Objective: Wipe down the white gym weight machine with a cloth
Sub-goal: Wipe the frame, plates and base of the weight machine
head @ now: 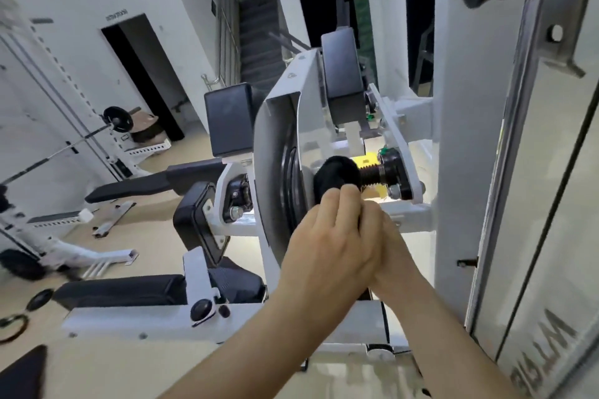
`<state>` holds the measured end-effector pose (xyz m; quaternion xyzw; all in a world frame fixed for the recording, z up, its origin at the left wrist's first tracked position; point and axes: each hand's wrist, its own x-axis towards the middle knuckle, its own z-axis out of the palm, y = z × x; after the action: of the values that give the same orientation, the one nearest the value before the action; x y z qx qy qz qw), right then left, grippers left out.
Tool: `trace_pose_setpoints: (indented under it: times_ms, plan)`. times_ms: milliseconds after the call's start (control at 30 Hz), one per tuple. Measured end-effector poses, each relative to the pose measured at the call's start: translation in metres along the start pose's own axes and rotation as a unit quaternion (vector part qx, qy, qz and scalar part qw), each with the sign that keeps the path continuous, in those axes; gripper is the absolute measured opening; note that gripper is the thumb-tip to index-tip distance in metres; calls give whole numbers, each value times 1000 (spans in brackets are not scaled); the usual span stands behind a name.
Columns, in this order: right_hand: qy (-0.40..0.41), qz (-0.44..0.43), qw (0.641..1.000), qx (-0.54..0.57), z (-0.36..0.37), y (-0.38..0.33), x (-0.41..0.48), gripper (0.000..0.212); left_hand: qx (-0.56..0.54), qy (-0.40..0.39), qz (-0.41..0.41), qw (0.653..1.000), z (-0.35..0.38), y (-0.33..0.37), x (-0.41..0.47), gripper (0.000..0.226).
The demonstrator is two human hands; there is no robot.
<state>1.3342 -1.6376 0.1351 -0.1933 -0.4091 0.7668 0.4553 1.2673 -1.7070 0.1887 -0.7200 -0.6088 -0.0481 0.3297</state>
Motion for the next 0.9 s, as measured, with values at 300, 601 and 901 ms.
trace_pose_setpoints:
  times_ms: [300, 601, 901]
  plan:
    - [142, -158, 945, -248, 1, -23, 34, 25, -28, 122, 12, 992, 4, -21, -14, 29]
    - [71, -246, 924, -283, 29, 25, 31, 43, -235, 12, -277, 932, 6, -92, 43, 83]
    - [149, -276, 904, -293, 54, -40, 111, 44, -430, 121, -279, 850, 12, -83, 43, 86]
